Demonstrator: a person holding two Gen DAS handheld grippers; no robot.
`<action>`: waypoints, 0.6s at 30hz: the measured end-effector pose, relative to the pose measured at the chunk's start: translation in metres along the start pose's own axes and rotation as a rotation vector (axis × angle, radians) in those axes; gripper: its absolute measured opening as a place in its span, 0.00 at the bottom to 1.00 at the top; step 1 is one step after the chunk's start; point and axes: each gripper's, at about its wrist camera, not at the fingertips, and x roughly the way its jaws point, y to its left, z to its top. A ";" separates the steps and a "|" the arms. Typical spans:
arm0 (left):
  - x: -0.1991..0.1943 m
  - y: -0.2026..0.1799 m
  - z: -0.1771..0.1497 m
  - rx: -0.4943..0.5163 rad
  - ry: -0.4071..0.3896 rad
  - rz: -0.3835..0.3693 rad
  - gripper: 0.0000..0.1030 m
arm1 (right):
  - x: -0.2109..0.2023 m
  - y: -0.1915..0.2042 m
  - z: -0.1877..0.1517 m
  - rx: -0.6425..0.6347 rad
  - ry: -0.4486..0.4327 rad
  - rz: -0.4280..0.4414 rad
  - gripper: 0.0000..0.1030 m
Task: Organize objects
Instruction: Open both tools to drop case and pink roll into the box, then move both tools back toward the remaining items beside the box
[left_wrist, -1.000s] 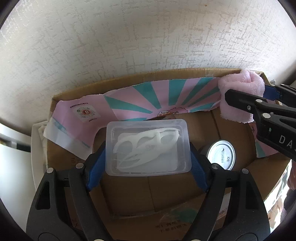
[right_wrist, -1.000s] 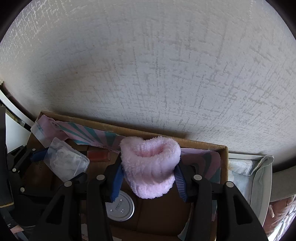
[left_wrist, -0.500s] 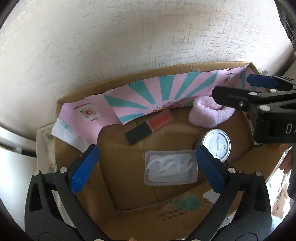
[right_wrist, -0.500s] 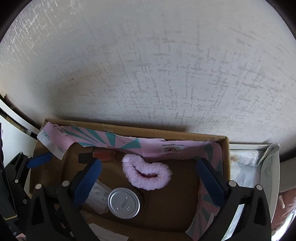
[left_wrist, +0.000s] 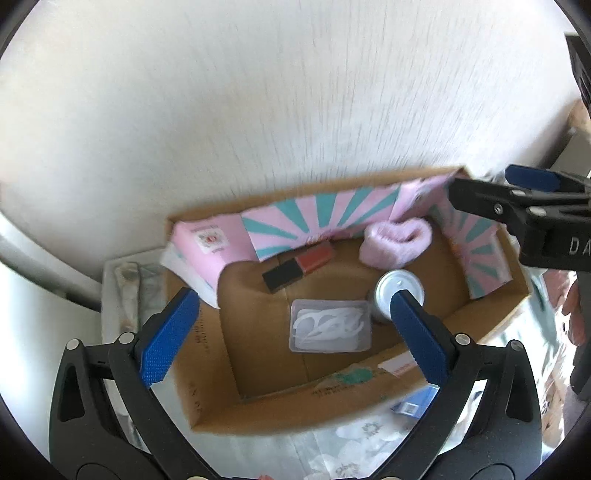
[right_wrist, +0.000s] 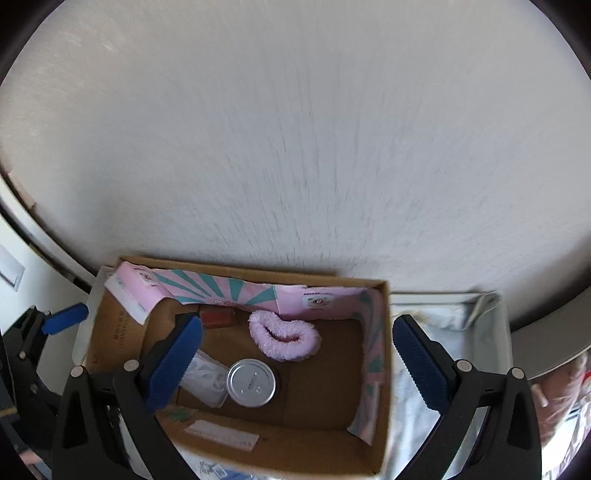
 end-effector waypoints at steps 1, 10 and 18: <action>-0.006 0.000 0.004 -0.007 -0.019 -0.003 1.00 | -0.007 0.001 -0.002 0.000 -0.015 -0.002 1.00; -0.063 0.024 -0.013 -0.094 -0.154 -0.014 1.00 | -0.088 0.012 -0.030 0.015 -0.131 -0.035 1.00; -0.094 0.038 -0.054 -0.147 -0.206 -0.028 1.00 | -0.106 0.021 -0.068 0.037 -0.158 -0.051 1.00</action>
